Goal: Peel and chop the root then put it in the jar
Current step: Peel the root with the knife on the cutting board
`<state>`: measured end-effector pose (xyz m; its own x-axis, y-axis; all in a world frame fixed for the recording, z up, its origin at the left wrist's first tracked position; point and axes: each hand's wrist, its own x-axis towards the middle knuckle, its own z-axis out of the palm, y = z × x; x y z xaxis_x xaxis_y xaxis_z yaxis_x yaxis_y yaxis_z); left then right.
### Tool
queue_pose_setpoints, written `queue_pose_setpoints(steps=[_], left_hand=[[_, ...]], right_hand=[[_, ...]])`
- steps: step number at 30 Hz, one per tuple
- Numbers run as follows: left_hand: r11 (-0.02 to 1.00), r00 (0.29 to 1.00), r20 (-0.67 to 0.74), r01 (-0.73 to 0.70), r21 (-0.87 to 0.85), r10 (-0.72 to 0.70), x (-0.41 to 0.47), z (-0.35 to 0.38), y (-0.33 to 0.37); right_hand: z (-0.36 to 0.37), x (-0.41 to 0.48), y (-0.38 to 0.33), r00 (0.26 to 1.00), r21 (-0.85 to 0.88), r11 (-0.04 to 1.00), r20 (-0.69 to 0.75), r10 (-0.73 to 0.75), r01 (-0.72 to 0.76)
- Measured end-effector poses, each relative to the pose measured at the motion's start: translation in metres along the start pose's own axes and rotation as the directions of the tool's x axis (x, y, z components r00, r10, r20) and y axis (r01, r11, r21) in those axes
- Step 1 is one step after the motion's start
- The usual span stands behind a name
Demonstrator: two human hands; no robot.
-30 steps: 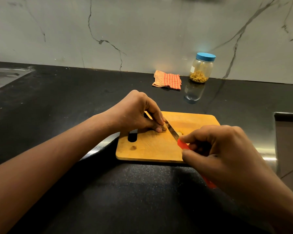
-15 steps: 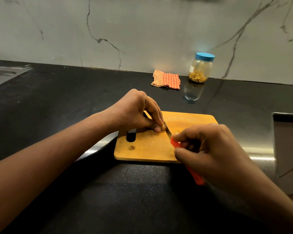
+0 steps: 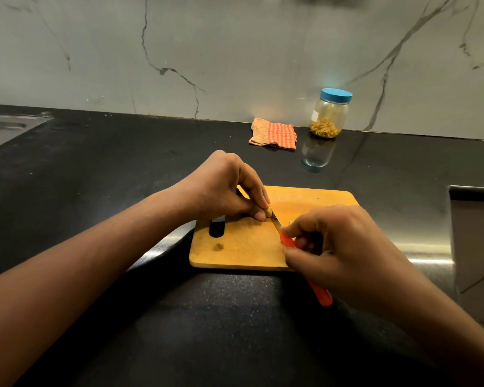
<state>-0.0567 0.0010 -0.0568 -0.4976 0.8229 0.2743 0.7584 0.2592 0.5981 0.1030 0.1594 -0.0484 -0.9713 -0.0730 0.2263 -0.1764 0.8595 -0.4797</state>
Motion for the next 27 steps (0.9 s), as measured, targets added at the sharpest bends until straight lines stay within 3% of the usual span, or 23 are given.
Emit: queue_pose_setpoints(steps=[5,15,27], left_hand=[[1.000,1.000,0.005,0.007,0.005,-0.007,0.000,-0.001,-0.001],[1.000,1.000,-0.011,0.003,-0.004,-0.003,-0.002,-0.001,-0.001],[1.000,1.000,-0.011,0.000,-0.008,0.000,-0.002,-0.001,-0.002]], right_hand=[[-0.011,-0.013,0.000,1.000,0.022,1.000,0.009,0.004,-0.004],[-0.019,-0.018,-0.002,0.990,0.030,0.999,-0.137,0.025,-0.021],[-0.007,-0.017,-0.007,0.995,0.092,0.995,-0.097,0.034,-0.025]])
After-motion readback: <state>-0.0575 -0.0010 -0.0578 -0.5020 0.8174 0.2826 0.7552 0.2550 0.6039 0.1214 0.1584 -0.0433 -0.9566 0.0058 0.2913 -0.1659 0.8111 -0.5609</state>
